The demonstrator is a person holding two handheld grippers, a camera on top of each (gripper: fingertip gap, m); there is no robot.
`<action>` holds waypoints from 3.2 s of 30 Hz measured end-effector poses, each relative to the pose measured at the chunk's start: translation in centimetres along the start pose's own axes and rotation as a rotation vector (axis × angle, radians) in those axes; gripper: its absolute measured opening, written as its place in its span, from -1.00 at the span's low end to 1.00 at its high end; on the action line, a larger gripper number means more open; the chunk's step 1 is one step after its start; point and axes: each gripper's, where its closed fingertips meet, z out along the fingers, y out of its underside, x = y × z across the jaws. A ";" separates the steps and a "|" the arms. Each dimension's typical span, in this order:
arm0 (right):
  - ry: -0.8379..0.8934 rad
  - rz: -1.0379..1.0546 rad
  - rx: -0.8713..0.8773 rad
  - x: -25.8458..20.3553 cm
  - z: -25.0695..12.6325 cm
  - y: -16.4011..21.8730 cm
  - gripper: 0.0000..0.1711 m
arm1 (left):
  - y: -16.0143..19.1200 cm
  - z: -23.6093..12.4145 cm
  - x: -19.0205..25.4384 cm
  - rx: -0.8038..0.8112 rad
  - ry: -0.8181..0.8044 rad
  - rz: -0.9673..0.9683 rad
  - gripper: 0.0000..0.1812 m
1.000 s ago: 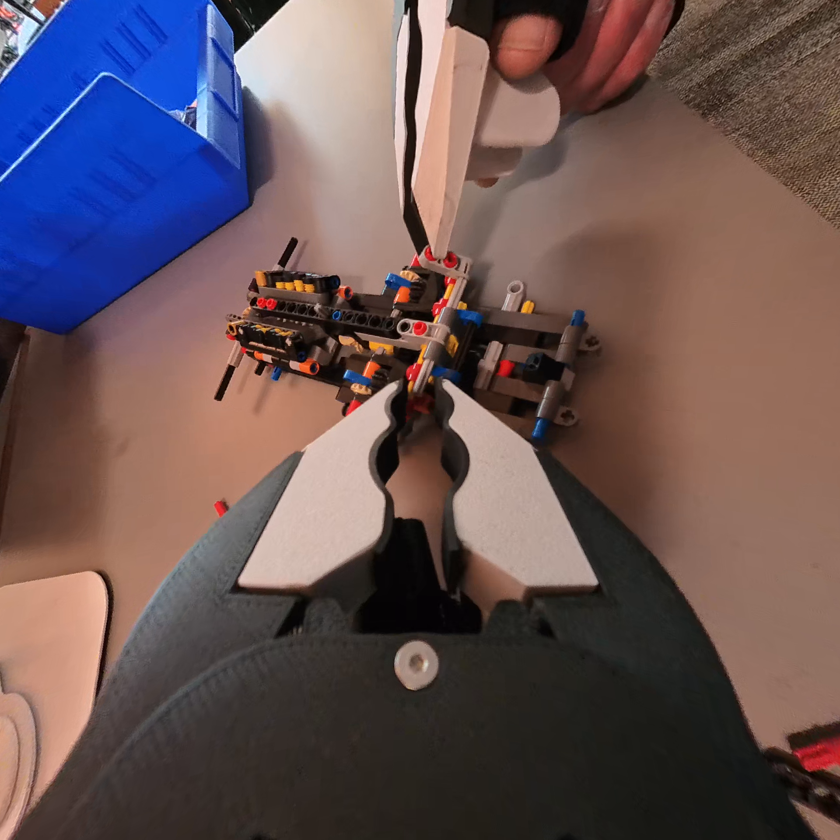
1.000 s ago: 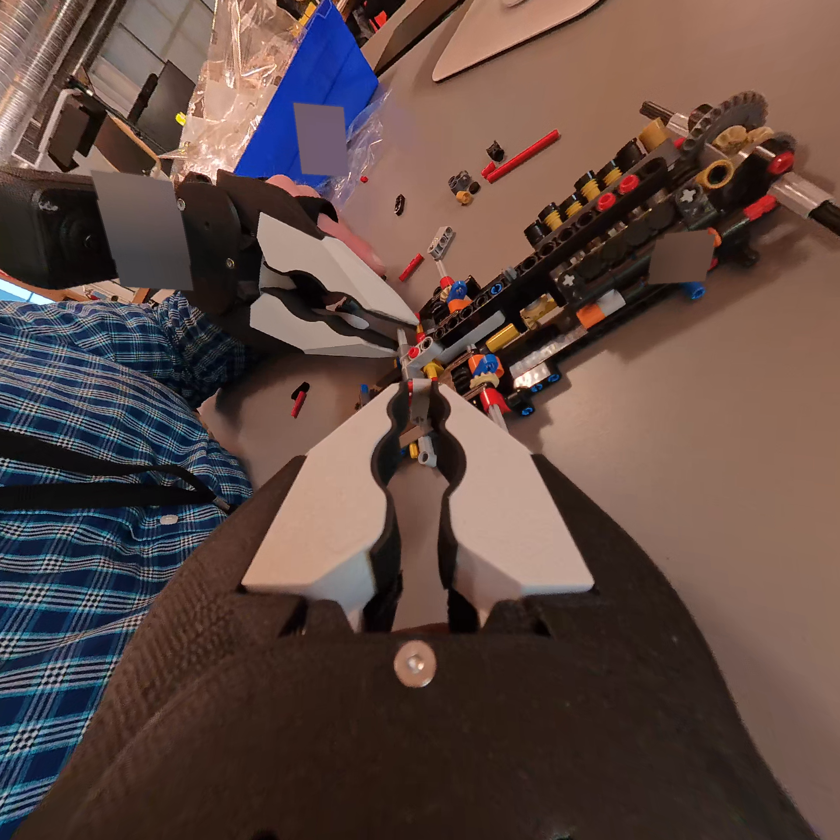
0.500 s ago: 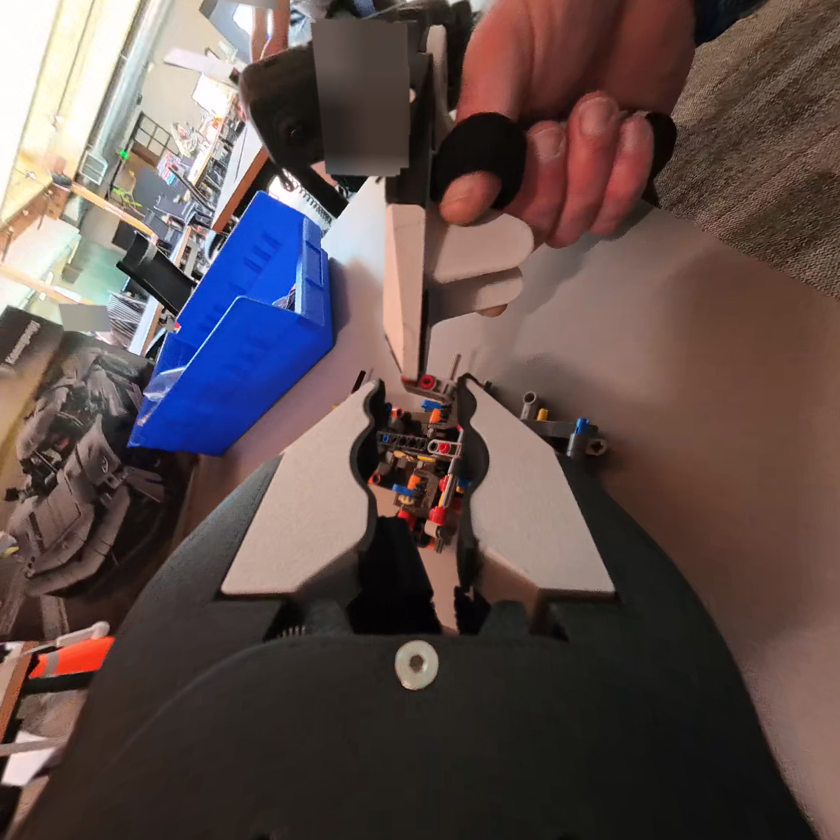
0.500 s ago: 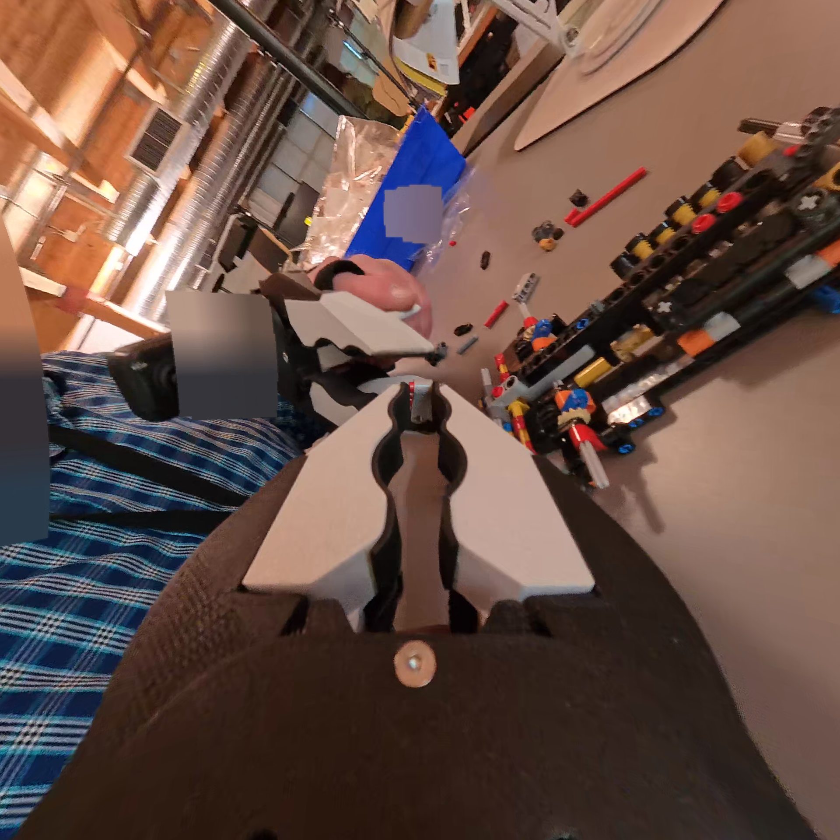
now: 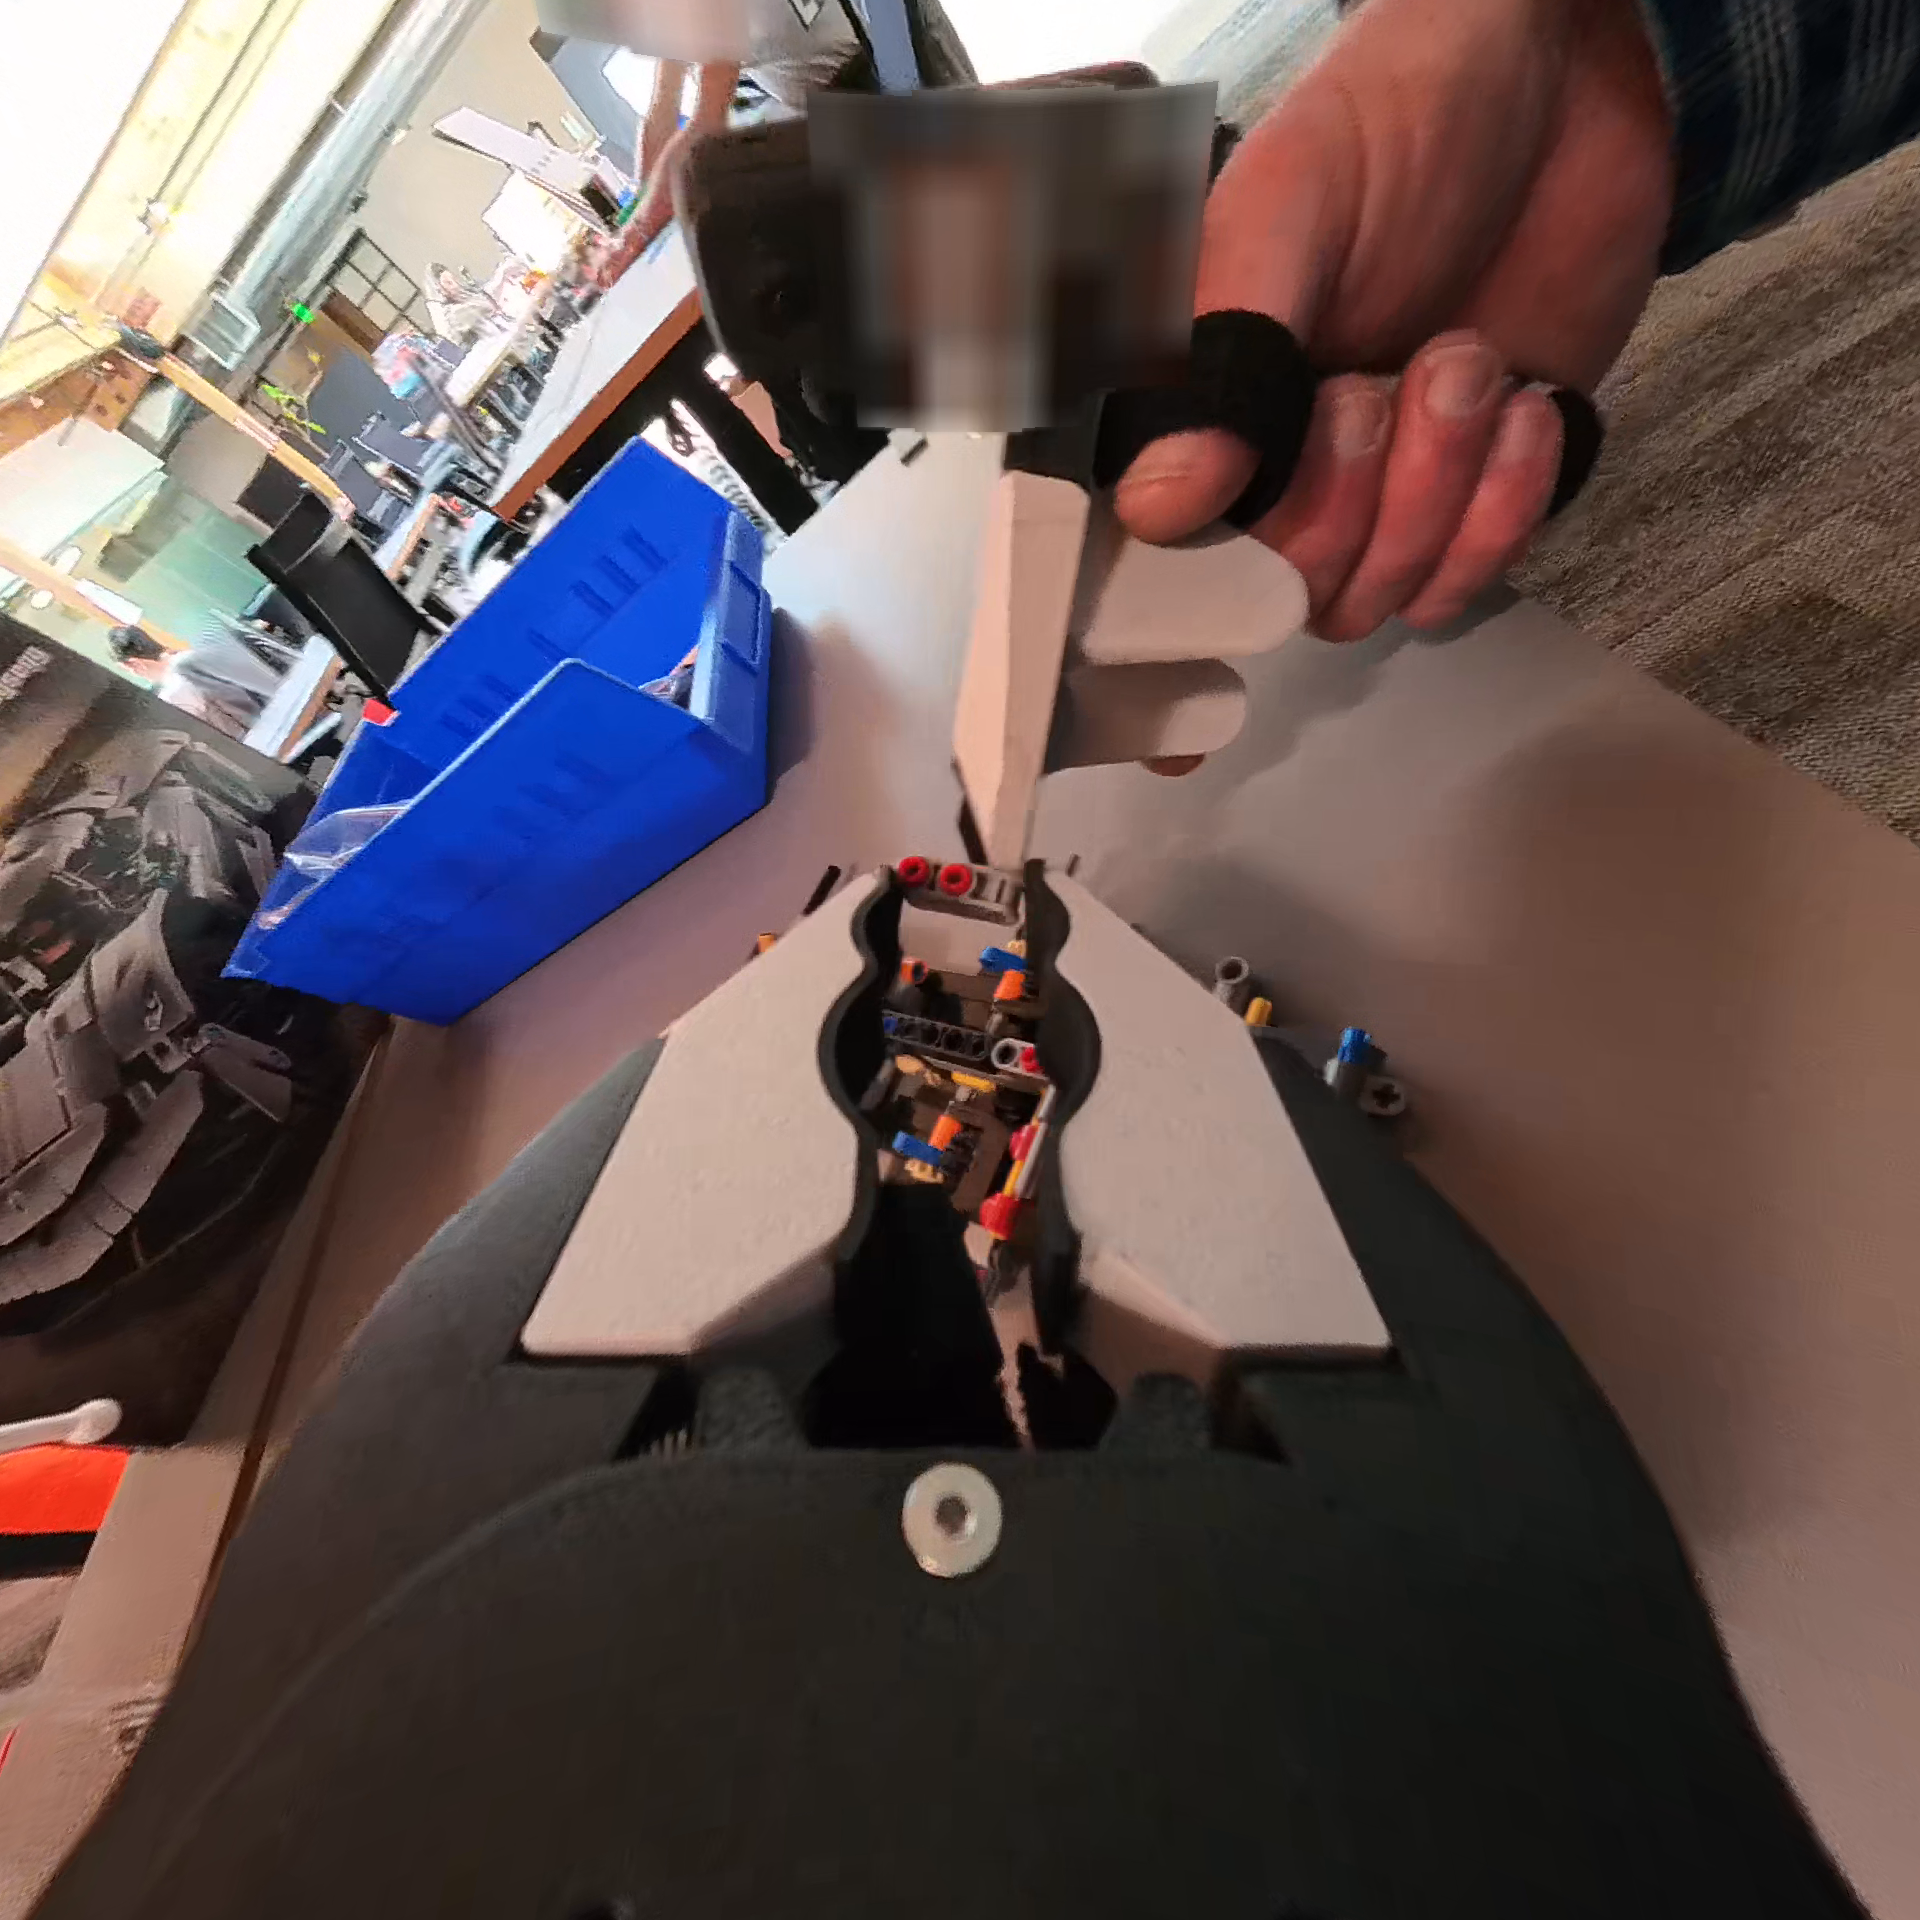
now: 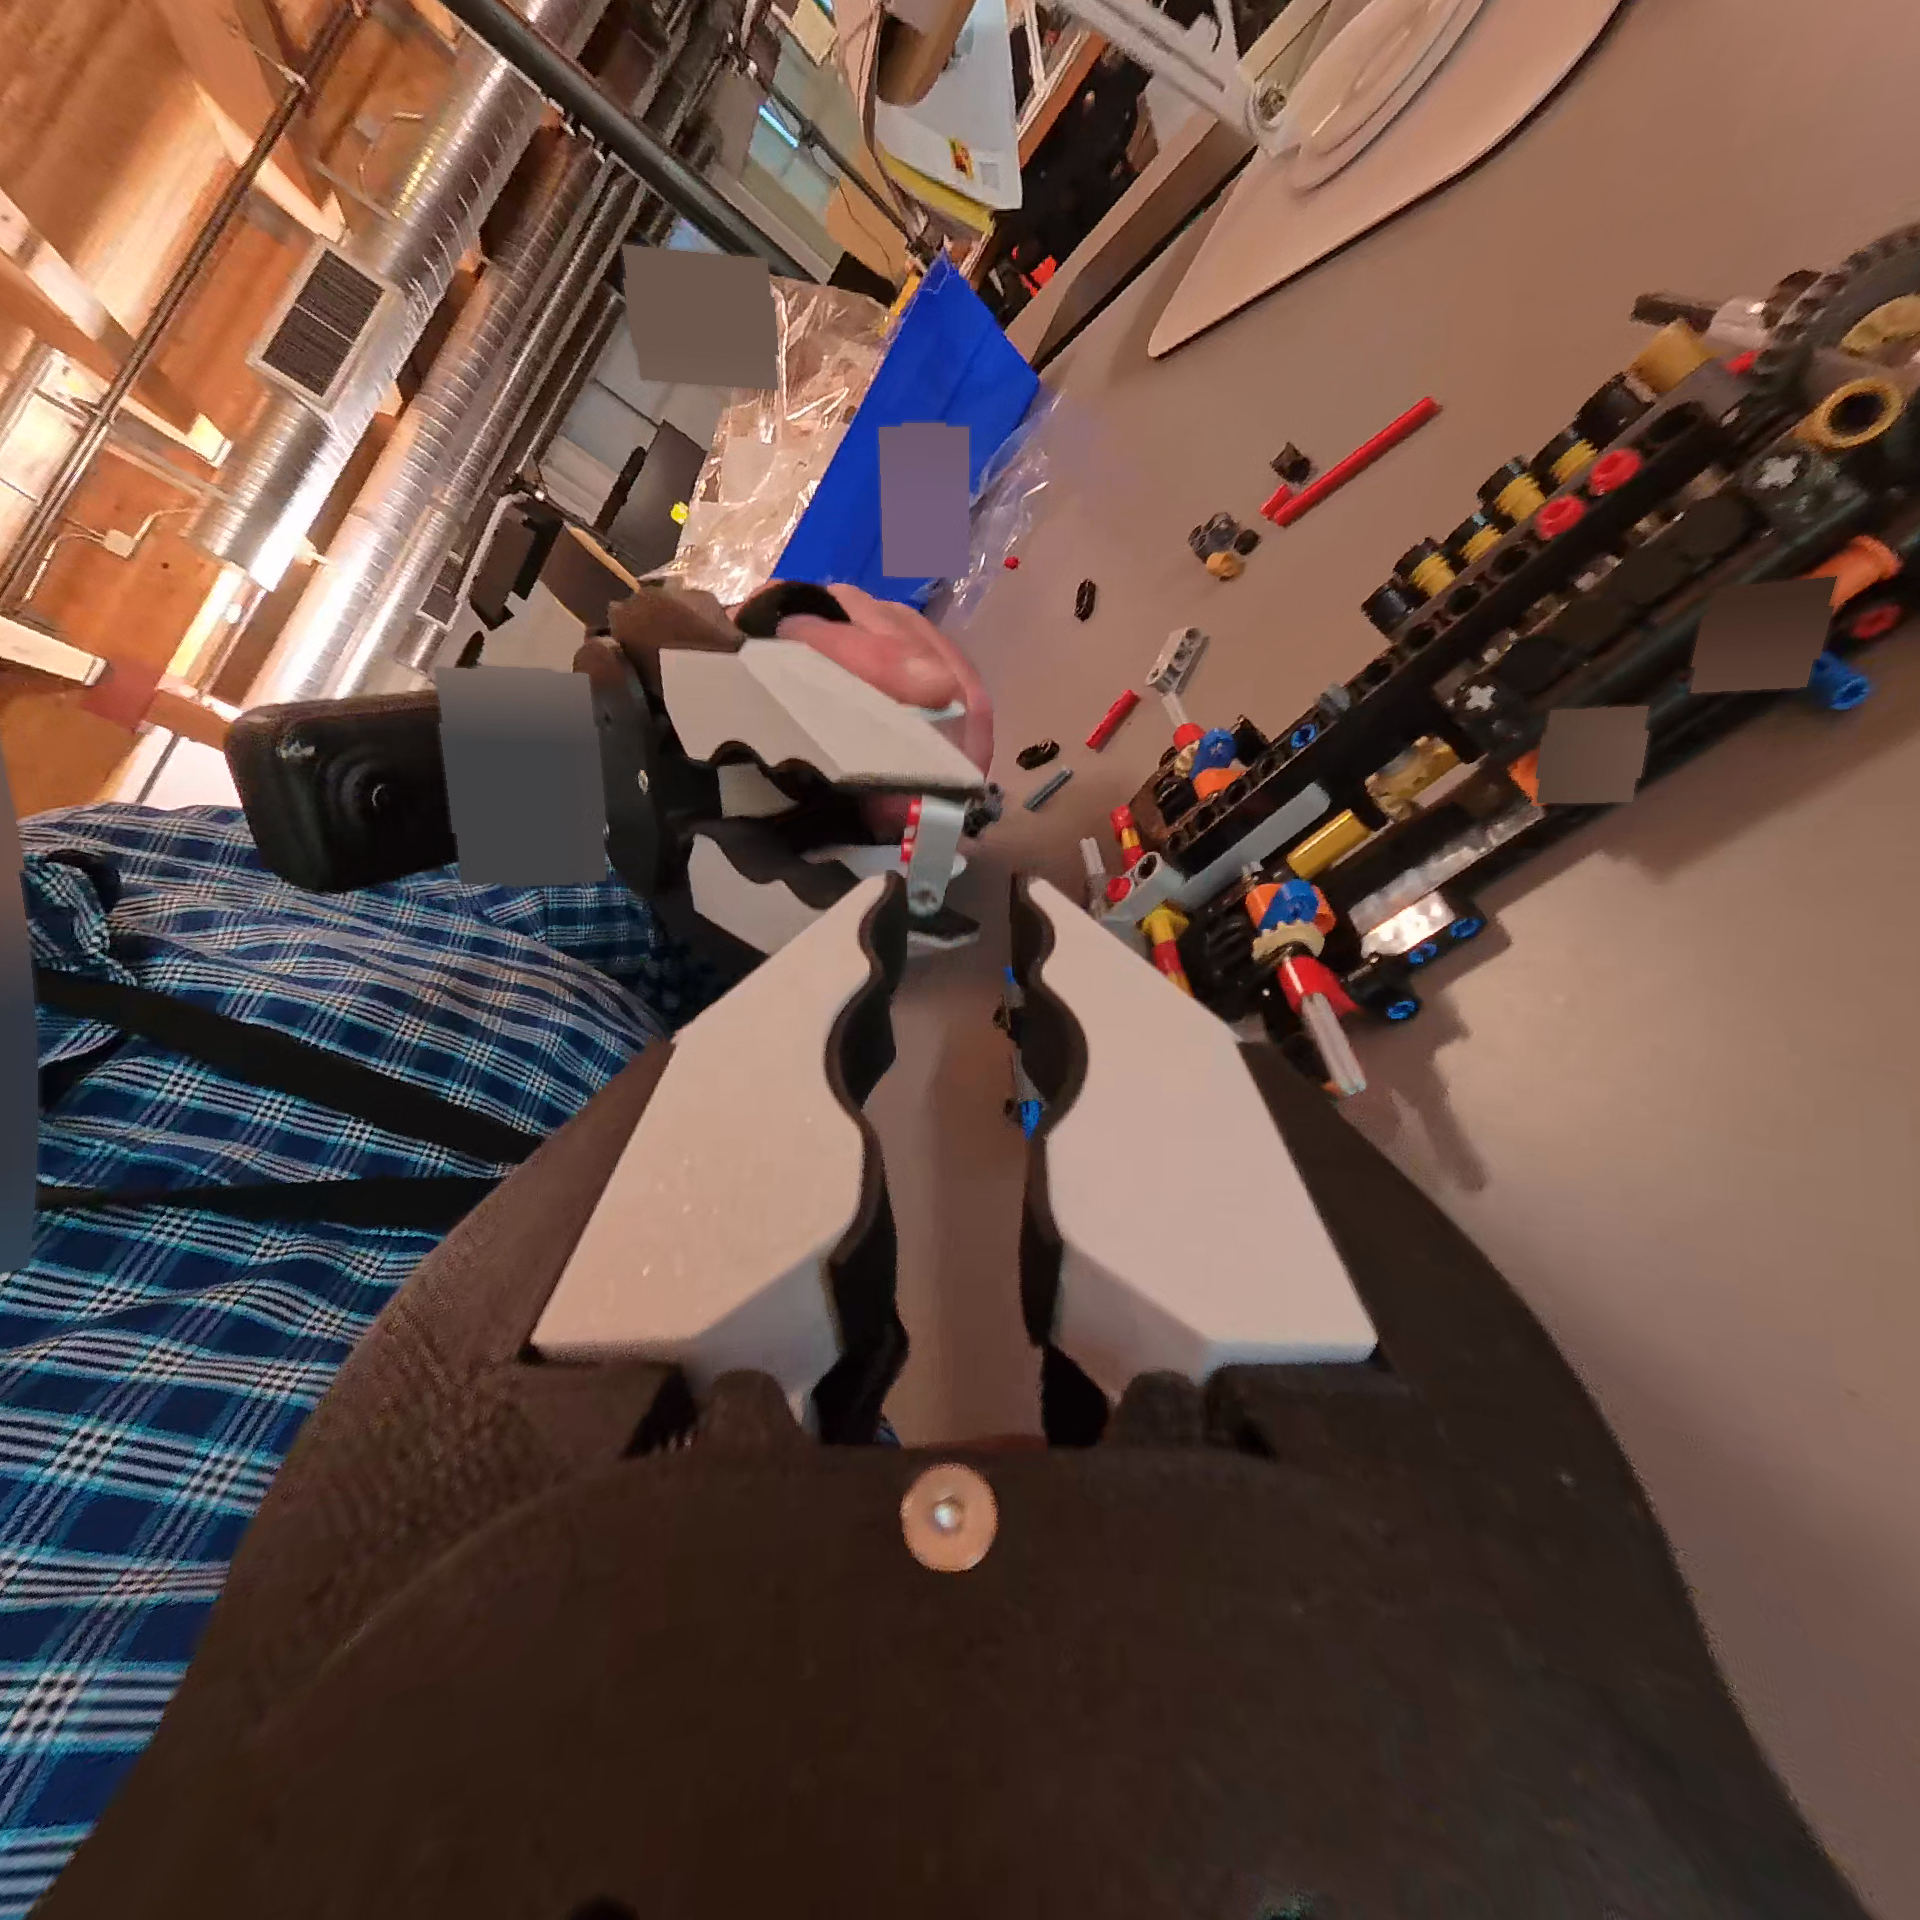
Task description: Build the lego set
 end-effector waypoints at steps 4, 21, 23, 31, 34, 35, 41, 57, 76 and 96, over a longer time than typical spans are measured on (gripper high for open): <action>-0.034 0.015 0.017 -0.5 -0.1 -0.1 -0.86 | -0.3 0.0 0.2 0.011 0.003 0.011 -0.75; 0.176 0.175 0.027 3.1 -0.4 2.1 -0.96 | 5.3 -1.3 0.3 -0.240 0.103 -0.126 -0.75; 0.187 0.197 0.033 3.3 -0.1 2.4 -0.96 | 5.4 -1.4 0.7 -0.227 0.118 -0.142 -0.83; 0.207 0.209 0.042 3.6 -0.1 3.0 -0.96 | 5.9 -1.7 1.6 -0.220 0.192 -0.190 -0.85; 0.205 0.215 0.038 3.7 0.0 3.0 -0.96 | 6.0 -1.8 1.7 -0.217 0.201 -0.200 -0.90; 0.203 0.217 0.038 3.7 0.0 3.0 -0.96 | 6.0 -1.8 1.7 -0.213 0.202 -0.206 -0.90; 0.167 0.232 0.053 3.5 0.0 2.6 -0.95 | 6.0 -1.7 1.7 -0.196 0.206 -0.218 -0.91; 0.193 0.223 0.072 3.8 0.0 2.3 -0.96 | 6.0 -1.6 1.7 -0.174 0.213 -0.206 -0.92; 0.178 0.171 -0.026 4.0 -0.1 2.0 -0.95 | 6.0 -1.4 1.7 -0.164 0.217 -0.193 -0.94; 0.225 0.017 -0.093 4.3 -0.4 1.9 -0.95 | 5.8 -1.3 2.0 -0.156 0.221 -0.182 -0.94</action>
